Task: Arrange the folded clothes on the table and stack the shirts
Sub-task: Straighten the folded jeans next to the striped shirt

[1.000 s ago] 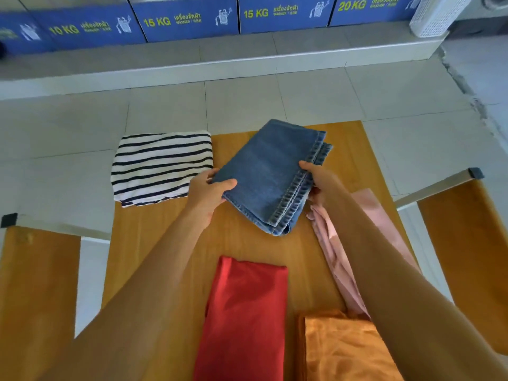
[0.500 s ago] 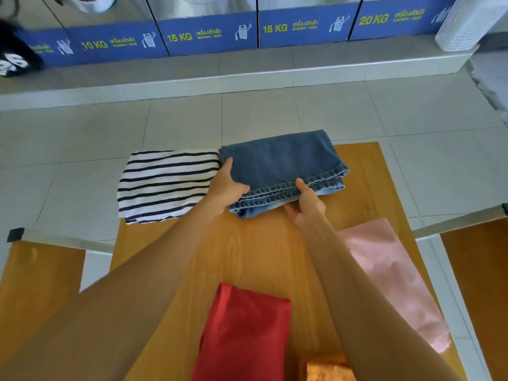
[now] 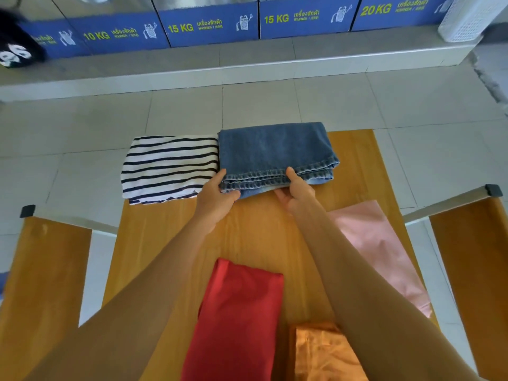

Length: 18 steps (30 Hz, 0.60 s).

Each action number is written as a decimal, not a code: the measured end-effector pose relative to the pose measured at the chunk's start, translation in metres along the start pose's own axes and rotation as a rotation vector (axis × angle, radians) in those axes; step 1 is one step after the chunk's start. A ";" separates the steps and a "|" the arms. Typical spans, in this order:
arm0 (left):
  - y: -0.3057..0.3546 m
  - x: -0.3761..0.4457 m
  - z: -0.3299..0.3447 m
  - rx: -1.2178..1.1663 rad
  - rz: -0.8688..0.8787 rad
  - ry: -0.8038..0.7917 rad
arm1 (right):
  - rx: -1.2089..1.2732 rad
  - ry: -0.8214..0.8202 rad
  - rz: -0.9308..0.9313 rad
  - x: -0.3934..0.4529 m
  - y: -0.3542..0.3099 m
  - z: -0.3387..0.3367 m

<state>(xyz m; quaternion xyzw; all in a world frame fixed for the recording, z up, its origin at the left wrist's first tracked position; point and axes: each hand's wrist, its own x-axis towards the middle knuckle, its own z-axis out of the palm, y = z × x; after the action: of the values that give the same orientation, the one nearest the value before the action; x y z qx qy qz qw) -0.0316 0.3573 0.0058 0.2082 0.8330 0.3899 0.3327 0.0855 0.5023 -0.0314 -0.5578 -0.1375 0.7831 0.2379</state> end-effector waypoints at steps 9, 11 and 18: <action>-0.052 -0.085 -0.033 -0.090 -0.142 -0.054 | -0.677 -0.034 -0.148 -0.073 0.045 -0.039; -0.076 -0.119 -0.038 -0.099 -0.177 -0.061 | -1.064 -0.119 -0.412 -0.100 0.080 -0.051; -0.167 -0.251 -0.067 0.282 -0.339 -0.161 | -2.100 -0.009 -0.670 -0.135 0.151 -0.088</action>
<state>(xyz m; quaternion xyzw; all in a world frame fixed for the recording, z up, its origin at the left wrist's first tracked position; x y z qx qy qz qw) 0.0793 0.0692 0.0040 0.1400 0.8731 0.1906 0.4263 0.1705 0.2986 -0.0249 -0.4142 -0.8798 0.1744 -0.1547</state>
